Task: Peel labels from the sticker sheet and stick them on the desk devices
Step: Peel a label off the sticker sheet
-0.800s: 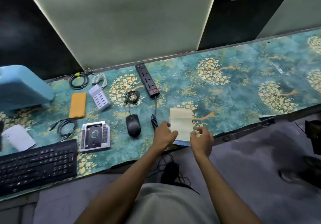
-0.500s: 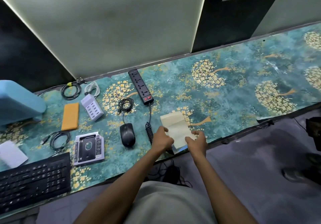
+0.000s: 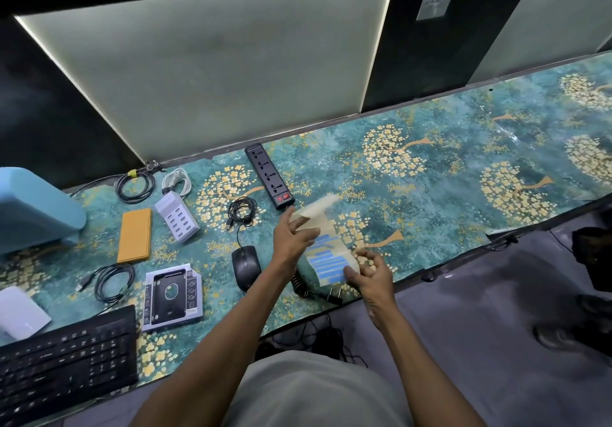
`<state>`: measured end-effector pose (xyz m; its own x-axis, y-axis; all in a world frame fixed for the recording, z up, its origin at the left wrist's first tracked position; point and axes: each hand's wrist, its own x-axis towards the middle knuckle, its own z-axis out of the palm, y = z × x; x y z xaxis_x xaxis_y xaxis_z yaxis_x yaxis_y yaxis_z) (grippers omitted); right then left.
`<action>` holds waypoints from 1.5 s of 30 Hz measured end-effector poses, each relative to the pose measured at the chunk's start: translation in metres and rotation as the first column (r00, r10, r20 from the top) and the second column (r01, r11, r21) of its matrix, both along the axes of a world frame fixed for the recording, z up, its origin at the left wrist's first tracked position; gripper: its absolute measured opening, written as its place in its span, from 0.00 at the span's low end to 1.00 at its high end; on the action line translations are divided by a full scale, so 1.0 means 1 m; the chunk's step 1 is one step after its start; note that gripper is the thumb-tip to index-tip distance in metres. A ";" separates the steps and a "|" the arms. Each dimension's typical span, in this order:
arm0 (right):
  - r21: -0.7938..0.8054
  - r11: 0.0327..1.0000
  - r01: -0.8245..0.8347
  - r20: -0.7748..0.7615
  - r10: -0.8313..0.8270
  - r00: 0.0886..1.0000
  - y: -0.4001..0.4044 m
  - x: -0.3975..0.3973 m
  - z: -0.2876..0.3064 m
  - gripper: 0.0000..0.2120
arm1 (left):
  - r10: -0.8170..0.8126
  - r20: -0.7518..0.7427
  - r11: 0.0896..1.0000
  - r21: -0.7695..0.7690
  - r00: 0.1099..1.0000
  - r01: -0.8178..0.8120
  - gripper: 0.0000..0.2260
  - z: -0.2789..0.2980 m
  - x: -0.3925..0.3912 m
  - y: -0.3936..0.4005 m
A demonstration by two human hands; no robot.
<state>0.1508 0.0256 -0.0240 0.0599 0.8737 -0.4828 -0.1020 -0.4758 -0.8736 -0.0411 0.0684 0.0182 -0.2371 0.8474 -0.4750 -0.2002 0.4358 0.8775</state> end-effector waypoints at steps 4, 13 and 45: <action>0.024 1.000 -0.013 0.005 0.013 1.000 -0.004 -0.002 -0.003 0.16 | -0.156 -0.272 0.983 -0.133 0.950 0.123 0.41 -0.017 0.005 -0.007; 0.102 0.995 -0.002 0.085 -0.007 0.996 -0.014 -0.006 -0.005 0.18 | -0.190 -0.053 0.960 -0.220 0.980 0.174 0.33 -0.026 0.014 -0.038; 0.262 0.927 -0.269 0.553 0.084 0.829 -0.021 -0.014 -0.003 0.10 | -0.185 0.063 0.907 -0.373 0.981 0.195 0.34 -0.031 0.014 -0.035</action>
<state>0.1369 0.0042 -0.0272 0.0516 0.9914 -0.1199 0.4723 -0.1300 -0.8718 -0.0274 0.0334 -0.0129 -0.0733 0.6330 -0.7706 -0.1012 0.7640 0.6372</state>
